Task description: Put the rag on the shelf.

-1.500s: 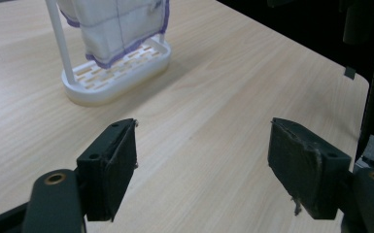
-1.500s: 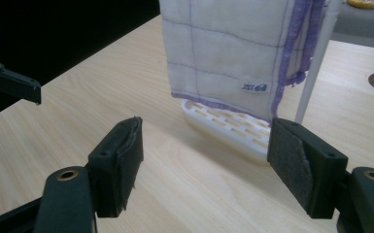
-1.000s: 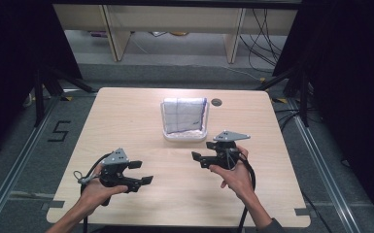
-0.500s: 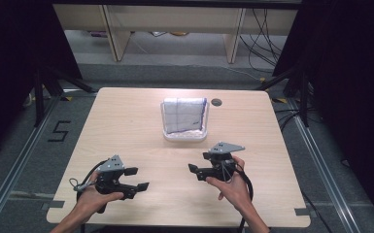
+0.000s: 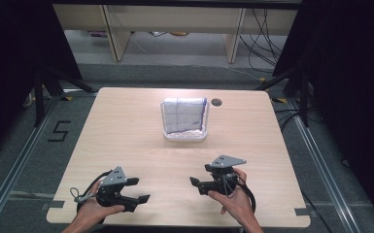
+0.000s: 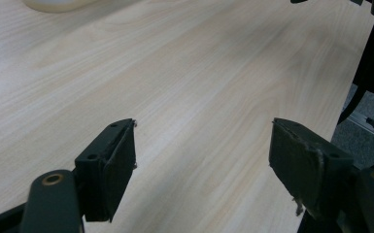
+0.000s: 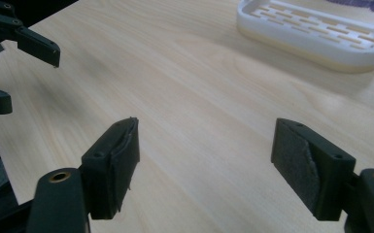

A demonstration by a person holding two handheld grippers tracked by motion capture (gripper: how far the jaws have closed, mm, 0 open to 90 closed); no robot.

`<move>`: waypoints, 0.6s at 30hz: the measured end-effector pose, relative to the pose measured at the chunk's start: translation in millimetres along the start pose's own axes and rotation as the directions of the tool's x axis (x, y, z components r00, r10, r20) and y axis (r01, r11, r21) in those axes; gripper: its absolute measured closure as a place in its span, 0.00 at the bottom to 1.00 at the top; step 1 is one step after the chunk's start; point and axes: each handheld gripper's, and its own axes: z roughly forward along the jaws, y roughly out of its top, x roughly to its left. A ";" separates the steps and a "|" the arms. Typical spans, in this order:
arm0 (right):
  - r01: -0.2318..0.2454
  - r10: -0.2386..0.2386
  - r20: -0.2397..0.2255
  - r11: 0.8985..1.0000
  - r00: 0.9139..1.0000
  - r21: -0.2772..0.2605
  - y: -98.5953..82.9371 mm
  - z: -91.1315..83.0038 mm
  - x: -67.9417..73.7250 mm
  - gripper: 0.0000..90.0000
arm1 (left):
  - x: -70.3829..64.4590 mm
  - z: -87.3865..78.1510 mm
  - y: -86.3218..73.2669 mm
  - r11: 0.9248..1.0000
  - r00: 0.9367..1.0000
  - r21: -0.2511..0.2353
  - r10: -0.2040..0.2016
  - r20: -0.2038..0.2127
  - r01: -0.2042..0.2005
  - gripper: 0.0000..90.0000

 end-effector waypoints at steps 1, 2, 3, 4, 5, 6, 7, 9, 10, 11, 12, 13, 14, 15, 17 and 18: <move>0.002 -0.002 0.001 1.000 1.000 0.001 -2.2 -0.7 0.7 0.29 | -1.8 -0.3 -0.8 1.000 1.000 0.002 0.002 -0.001 -0.002 0.27; -0.003 0.003 0.020 1.000 1.000 0.010 -4.4 -2.6 2.4 0.28 | -3.1 -0.8 -1.7 1.000 1.000 0.006 0.005 0.000 -0.005 0.27; -0.006 0.006 0.014 1.000 1.000 0.019 -6.9 -3.4 3.0 0.28 | -5.3 -1.6 -2.6 1.000 1.000 0.012 0.007 -0.002 -0.007 0.27; -0.011 0.011 -0.004 1.000 1.000 0.018 -10.5 -2.8 3.3 0.28 | -7.0 -1.5 -3.4 1.000 1.000 0.009 0.006 0.006 -0.006 0.27; -0.007 0.007 -0.005 1.000 1.000 0.022 -13.4 -3.3 3.5 0.28 | -7.7 -1.6 -4.3 1.000 1.000 0.008 0.017 0.006 -0.017 0.27; -0.010 0.010 0.000 1.000 1.000 0.026 -15.5 -3.7 4.2 0.28 | -9.7 -1.8 -5.4 1.000 1.000 0.009 0.024 0.005 -0.024 0.27; -0.008 0.007 0.003 0.999 1.000 0.037 -18.9 -4.5 5.2 0.27 | -11.1 -1.0 -7.0 0.999 0.999 0.003 0.034 0.001 -0.034 0.27; -0.006 0.005 0.021 0.999 1.000 0.048 -23.4 -6.1 6.9 0.26 | -13.5 -0.9 -9.3 0.999 0.999 0.024 0.044 -0.007 -0.043 0.27; -0.003 0.003 -0.001 0.999 1.000 0.046 -26.0 -5.1 6.8 0.26 | -15.1 0.0 -11.3 0.999 0.999 0.028 0.040 -0.007 -0.040 0.27; -0.003 0.002 0.020 0.999 1.000 0.046 -28.8 -5.2 8.1 0.25 | -16.5 1.5 -14.0 0.998 0.999 0.034 0.046 -0.006 -0.046 0.27; -0.002 0.002 0.000 0.998 1.000 0.062 -32.6 -4.8 8.4 0.25 | -17.5 2.9 -15.8 0.999 0.999 0.028 0.041 -0.004 -0.041 0.27; -0.005 0.004 0.017 0.997 1.000 0.082 -35.0 -5.9 10.0 0.25 | -17.8 3.3 -16.9 0.998 0.999 0.033 0.048 -0.011 -0.048 0.27; -0.001 0.000 0.013 0.996 1.000 0.086 -37.1 -5.5 10.5 0.24 | -19.2 3.2 -17.5 0.998 0.999 0.042 0.043 -0.008 -0.043 0.27; 0.002 -0.003 0.007 0.996 1.000 0.087 -38.9 -5.0 11.0 0.24 | -20.3 4.6 -19.1 0.998 0.999 0.035 0.045 -0.010 -0.045 0.27; 0.003 -0.003 0.006 0.995 1.000 0.101 -42.7 -5.2 13.5 0.23 | -21.6 5.3 -20.8 0.997 0.998 0.053 0.057 -0.016 -0.056 0.26; 0.015 -0.014 -0.014 0.995 1.000 0.096 -44.8 -3.9 13.8 0.22 | -22.4 5.7 -21.1 0.997 0.998 0.058 0.054 -0.024 -0.052 0.26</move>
